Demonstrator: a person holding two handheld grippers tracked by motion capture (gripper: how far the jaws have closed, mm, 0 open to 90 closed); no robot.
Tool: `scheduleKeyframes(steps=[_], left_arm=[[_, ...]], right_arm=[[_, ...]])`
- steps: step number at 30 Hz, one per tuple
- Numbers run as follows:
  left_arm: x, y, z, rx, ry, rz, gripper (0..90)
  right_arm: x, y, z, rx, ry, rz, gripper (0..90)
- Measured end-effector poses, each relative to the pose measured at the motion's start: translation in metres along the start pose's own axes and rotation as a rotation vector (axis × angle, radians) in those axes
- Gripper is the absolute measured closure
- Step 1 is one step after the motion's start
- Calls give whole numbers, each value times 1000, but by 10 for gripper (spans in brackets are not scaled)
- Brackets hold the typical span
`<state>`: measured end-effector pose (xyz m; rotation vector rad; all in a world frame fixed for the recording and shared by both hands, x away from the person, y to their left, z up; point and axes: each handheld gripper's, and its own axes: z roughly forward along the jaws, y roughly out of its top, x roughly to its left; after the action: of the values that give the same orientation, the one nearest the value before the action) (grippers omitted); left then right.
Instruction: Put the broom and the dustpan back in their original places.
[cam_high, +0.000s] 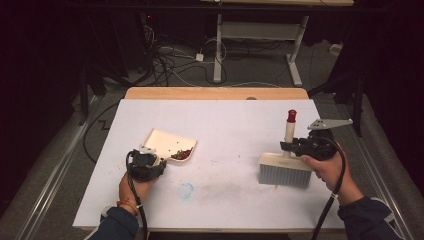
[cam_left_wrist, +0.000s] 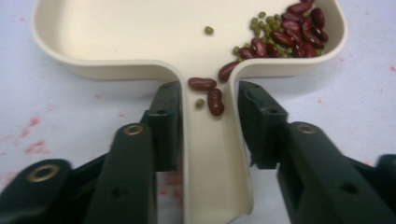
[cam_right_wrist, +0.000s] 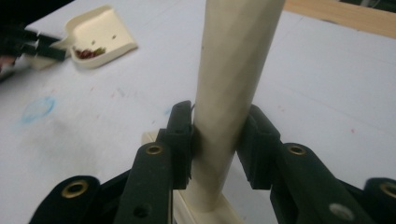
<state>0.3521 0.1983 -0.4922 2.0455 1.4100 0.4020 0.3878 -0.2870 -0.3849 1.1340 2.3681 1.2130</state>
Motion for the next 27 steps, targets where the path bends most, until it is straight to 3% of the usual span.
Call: scheduleKeyframes(steps=[4,6,9,12,14,18,19,21,24,27], left_arm=[[-8,-2,-1,4,-36,29,515],[-12,-3,-1,10,-34,62,485],[-13,-6,-5,1,-47,80,456],[-14,-9,-14,-44,-76,129,383],[-14,-12,-24,-122,-94,161,324],[-15,-19,-40,-233,-104,227,323],[-15,-21,-42,-241,-100,237,323],[-14,-26,-43,-239,-85,248,231],[-11,-33,-45,-230,-111,258,225],[-11,-37,-47,-229,-110,277,211]], right_arm=[[-9,4,19,10,-34,58,670],[-14,6,29,18,-55,83,662],[-22,6,44,30,-57,128,656],[-29,6,56,47,-107,161,651],[-34,5,63,50,-125,169,644],[-40,3,76,73,-160,160,628],[-41,3,79,78,-174,156,625],[-43,3,83,75,-197,160,617],[-46,2,87,58,-245,170,592],[-46,1,88,49,-238,150,566]])
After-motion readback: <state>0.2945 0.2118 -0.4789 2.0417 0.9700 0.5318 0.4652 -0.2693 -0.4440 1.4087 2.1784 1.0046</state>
